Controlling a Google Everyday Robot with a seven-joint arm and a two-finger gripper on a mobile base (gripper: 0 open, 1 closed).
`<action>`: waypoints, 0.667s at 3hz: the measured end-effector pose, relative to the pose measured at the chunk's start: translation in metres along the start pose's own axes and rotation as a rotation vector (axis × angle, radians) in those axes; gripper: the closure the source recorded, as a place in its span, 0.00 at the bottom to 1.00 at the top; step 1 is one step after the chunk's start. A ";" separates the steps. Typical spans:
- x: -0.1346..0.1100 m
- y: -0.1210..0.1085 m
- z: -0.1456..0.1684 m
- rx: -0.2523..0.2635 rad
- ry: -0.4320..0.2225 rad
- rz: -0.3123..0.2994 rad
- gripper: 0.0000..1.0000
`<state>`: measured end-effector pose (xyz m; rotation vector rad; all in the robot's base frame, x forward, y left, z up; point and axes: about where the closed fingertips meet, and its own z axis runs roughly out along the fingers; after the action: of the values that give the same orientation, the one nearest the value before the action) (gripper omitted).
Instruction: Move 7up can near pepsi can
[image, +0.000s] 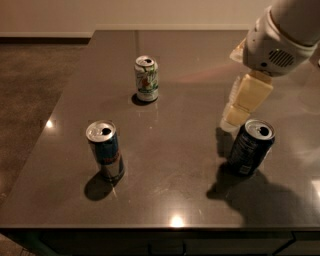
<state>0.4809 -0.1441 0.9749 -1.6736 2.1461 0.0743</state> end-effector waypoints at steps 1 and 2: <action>-0.029 -0.011 0.020 0.011 -0.045 0.051 0.00; -0.054 -0.019 0.041 0.022 -0.078 0.107 0.00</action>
Offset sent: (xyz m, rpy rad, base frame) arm 0.0644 0.0877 -0.0303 0.1573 -0.0048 -0.1518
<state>0.5209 -0.0878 0.9602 -1.5181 2.1684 0.1444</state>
